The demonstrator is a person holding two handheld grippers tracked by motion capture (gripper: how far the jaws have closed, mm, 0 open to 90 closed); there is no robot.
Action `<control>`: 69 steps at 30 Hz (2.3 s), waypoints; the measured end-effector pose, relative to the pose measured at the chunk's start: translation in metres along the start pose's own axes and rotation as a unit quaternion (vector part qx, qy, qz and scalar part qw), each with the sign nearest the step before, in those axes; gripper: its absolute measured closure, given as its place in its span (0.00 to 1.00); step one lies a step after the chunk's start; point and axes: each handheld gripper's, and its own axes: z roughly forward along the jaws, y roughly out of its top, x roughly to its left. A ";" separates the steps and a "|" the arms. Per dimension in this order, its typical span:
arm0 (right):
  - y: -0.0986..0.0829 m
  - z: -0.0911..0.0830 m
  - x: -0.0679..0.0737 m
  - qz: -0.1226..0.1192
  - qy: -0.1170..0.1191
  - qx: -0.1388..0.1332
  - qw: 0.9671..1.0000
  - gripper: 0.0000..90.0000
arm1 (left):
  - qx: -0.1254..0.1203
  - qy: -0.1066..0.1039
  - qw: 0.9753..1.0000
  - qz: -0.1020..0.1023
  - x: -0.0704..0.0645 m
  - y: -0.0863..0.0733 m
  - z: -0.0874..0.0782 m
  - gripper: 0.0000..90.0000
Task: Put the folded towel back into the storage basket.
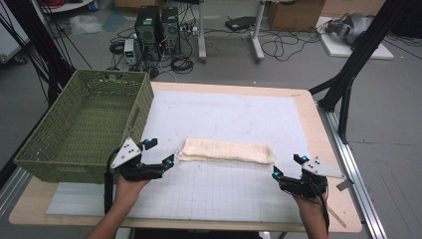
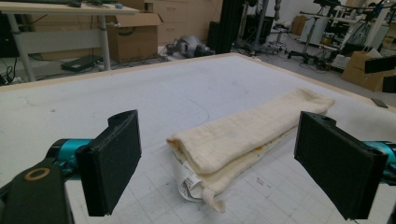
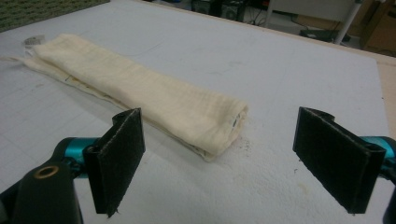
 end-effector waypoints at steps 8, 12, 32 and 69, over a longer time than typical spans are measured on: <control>-0.001 -0.001 0.001 0.006 0.000 -0.005 1.000 0.17 | 0.002 0.002 1.000 -0.005 0.000 0.000 0.002 0.16; -0.001 -0.002 0.000 0.002 -0.001 -0.006 1.000 0.17 | 0.006 0.000 1.000 -0.004 0.000 0.000 0.002 0.16; -0.002 -0.002 0.000 0.000 0.002 -0.001 1.000 0.17 | 0.020 -0.018 1.000 0.008 -0.007 0.002 0.007 0.16; 0.000 0.001 -0.001 0.002 0.010 -0.003 1.000 0.17 | 0.108 -0.026 0.993 -0.026 0.015 0.039 0.070 0.20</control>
